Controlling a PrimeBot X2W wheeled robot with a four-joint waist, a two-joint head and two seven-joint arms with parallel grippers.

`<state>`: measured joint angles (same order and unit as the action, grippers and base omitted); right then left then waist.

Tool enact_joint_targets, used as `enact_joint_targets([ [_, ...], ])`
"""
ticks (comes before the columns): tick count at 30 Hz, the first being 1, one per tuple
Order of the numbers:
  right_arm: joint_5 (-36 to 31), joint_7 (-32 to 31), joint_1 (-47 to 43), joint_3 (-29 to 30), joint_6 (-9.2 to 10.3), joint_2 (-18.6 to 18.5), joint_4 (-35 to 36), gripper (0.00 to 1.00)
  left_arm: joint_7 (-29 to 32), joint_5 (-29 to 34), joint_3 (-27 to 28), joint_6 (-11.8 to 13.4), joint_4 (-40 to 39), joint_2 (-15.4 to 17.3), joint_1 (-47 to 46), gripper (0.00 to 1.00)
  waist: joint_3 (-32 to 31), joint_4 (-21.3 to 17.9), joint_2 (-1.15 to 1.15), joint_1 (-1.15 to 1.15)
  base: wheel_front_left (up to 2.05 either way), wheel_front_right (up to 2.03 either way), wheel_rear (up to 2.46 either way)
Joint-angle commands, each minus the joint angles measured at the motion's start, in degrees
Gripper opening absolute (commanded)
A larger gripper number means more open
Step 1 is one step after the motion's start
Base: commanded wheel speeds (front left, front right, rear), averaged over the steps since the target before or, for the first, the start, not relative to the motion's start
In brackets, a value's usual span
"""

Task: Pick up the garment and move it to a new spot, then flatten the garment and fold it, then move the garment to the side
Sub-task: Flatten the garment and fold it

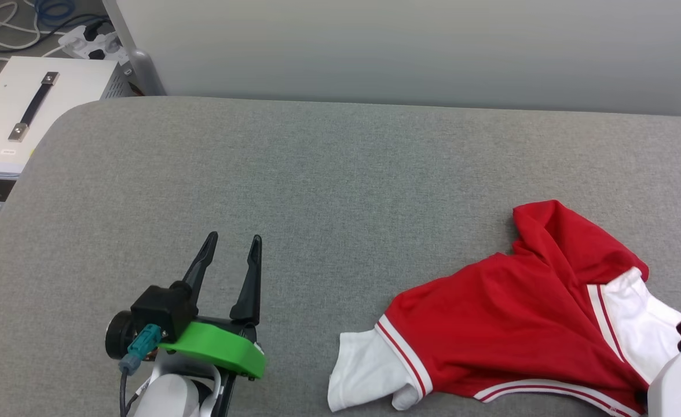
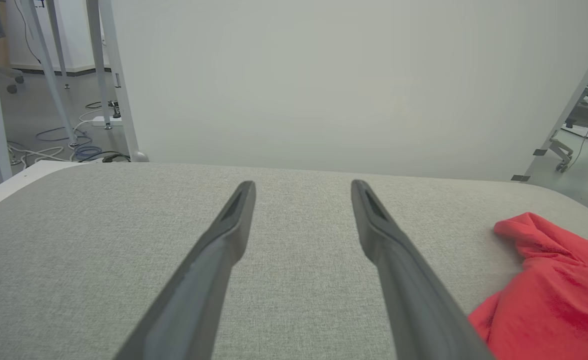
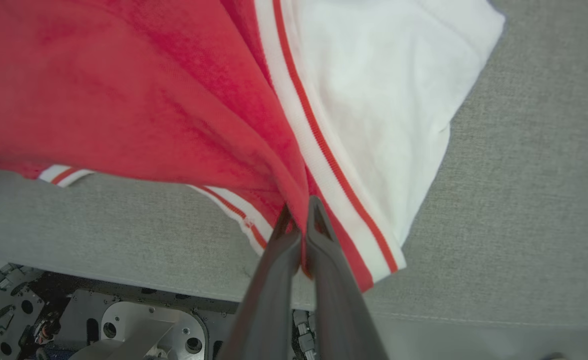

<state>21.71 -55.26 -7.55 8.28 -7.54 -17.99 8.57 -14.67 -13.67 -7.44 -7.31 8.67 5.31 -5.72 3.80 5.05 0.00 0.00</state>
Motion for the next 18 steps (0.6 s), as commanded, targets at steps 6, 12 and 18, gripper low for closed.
enact_joint_targets([
  [6, -3.1, -0.1, -2.5, 0.9, 0.05, 3.2, 0.3, 0.36, -0.3, -0.4, -0.9, -0.2, 0.4, -0.3, 0.1, 1.0, 1.0, -0.1, 0.0, 0.0, 0.0, 0.0, 0.0],
  [12, -2.2, 0.6, 0.0, -0.8, 0.05, 3.0, 0.7, 1.0, -0.3, -0.7, -1.2, -0.2, 0.6, 0.2, -0.4, 1.0, 1.1, 0.5, 0.0, 0.0, 0.0, 0.0, 0.0],
  [18, 0.1, -4.5, 6.5, -4.8, 0.05, -2.1, 8.0, 1.0, -0.3, -0.9, -1.6, -0.2, 0.7, 0.1, -0.8, 1.0, 1.8, 1.7, 0.0, 0.0, 0.0, 0.0, 0.0],
])
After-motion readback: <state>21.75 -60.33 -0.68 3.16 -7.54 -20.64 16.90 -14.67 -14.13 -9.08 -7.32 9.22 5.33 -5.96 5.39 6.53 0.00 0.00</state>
